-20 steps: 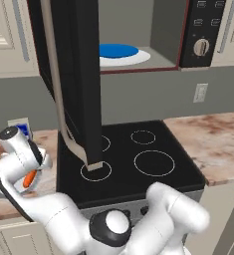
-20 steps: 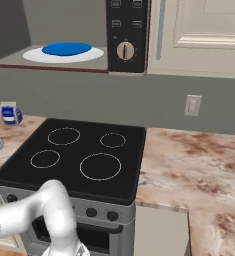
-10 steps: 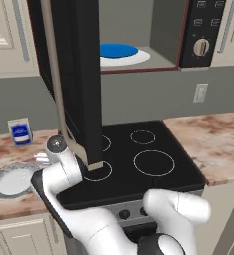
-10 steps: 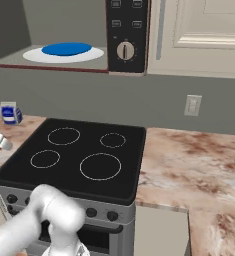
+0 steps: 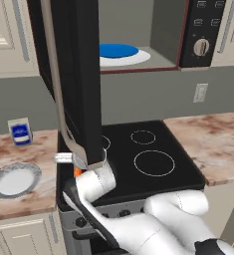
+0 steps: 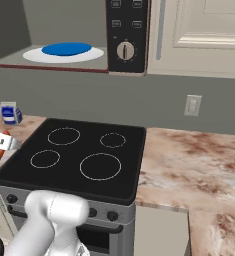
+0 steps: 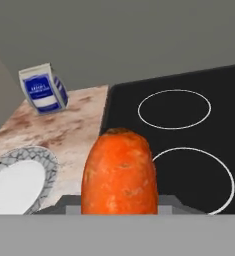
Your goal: Pick the carrot from the counter and place it in the microwave. Then turn on the microwave.
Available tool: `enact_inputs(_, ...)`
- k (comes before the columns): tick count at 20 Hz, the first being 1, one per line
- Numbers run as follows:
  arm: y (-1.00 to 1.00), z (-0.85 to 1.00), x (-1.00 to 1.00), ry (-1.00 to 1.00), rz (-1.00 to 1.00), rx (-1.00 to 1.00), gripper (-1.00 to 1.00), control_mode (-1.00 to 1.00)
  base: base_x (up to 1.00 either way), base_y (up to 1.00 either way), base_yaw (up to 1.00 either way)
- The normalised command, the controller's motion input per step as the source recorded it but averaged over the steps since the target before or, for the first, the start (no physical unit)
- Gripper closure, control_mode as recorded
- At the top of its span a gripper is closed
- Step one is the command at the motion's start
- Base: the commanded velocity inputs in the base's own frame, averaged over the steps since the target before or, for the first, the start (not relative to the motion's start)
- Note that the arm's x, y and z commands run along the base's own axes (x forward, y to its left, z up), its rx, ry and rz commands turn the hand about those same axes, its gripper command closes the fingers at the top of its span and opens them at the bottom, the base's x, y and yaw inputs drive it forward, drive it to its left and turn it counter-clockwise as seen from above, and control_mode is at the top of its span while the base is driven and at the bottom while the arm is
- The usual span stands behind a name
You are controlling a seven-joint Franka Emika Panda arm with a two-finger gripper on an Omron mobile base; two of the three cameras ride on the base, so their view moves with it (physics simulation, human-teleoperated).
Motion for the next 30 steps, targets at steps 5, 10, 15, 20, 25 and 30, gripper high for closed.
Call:
enact_inputs(5,-0.18,0.77,-0.25,-0.16,0.0,0.0,1.0,-1.0,0.0,0.0,0.0)
enact_inputs(10,-0.22,0.72,-0.05,-0.08,0.0,0.0,1.0,-1.0,0.0,0.0,0.0)
enact_inputs(15,-0.2,0.45,0.0,-0.03,0.0,0.0,1.0,-1.0,0.0,0.0,0.0)
enact_inputs(20,-0.16,0.31,-0.1,-0.04,0.0,0.0,1.0,-1.0,0.0,0.0,0.0)
enact_inputs(25,-0.22,0.44,-0.32,-0.1,0.0,0.0,1.0,-1.0,0.0,0.0,0.0)
enact_inputs(30,-0.33,0.54,-0.34,-0.12,0.0,0.0,1.0,-1.0,0.0,0.0,0.0)
